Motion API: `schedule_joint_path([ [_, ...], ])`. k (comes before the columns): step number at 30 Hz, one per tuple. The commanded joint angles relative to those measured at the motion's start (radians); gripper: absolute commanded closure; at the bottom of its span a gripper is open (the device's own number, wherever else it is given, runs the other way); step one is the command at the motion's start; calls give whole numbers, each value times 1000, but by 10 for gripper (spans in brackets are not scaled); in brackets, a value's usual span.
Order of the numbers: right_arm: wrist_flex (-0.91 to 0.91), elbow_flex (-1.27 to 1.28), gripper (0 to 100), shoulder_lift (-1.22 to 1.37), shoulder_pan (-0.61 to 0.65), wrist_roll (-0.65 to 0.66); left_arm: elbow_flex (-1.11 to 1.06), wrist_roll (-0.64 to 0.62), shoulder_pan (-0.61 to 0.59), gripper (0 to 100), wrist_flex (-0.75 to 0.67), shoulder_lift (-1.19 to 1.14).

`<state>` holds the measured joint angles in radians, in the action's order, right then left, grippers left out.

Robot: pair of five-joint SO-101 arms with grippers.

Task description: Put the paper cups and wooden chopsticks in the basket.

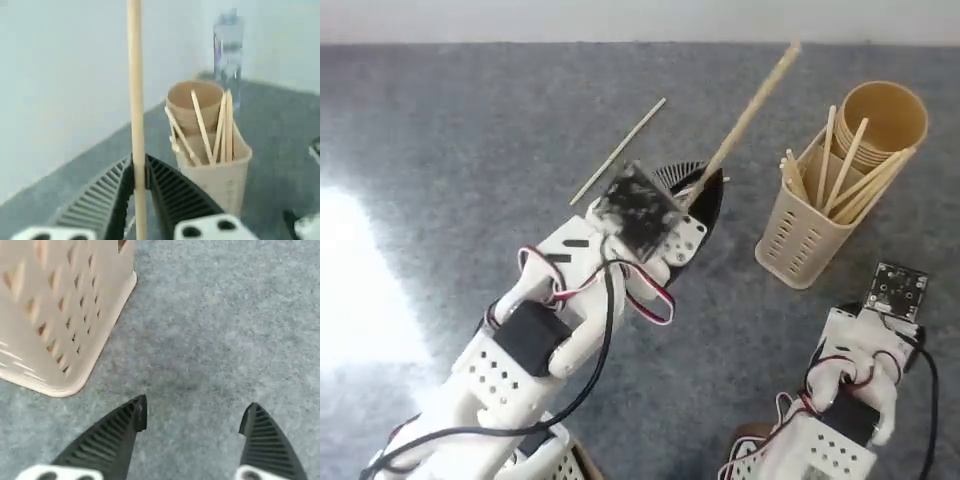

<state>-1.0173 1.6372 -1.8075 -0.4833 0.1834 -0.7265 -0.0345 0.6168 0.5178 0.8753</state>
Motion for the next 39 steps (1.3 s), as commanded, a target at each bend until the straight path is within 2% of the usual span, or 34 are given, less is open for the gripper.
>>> schedule_joint_path([
  [1,28,-6,696,-7,-8,-12,-27,-100,15,989,-236,32],
  [4,27,-3,696,-7,31,-8,-56,-81,44,989,-411,-20],
  [6,27,2,696,-7,45,29,-42,-71,52,989,-453,-86],
  [10,12,2,696,-7,71,58,59,-75,64,989,-460,-262],
  [25,13,3,696,-7,74,58,680,-68,212,989,-457,-870],
  [32,15,3,696,-7,74,58,733,-60,206,989,-456,-973],
  [37,15,3,696,-7,74,58,734,58,212,970,-456,-977],
  [39,15,3,696,-7,74,58,733,64,212,953,-454,-984],
])
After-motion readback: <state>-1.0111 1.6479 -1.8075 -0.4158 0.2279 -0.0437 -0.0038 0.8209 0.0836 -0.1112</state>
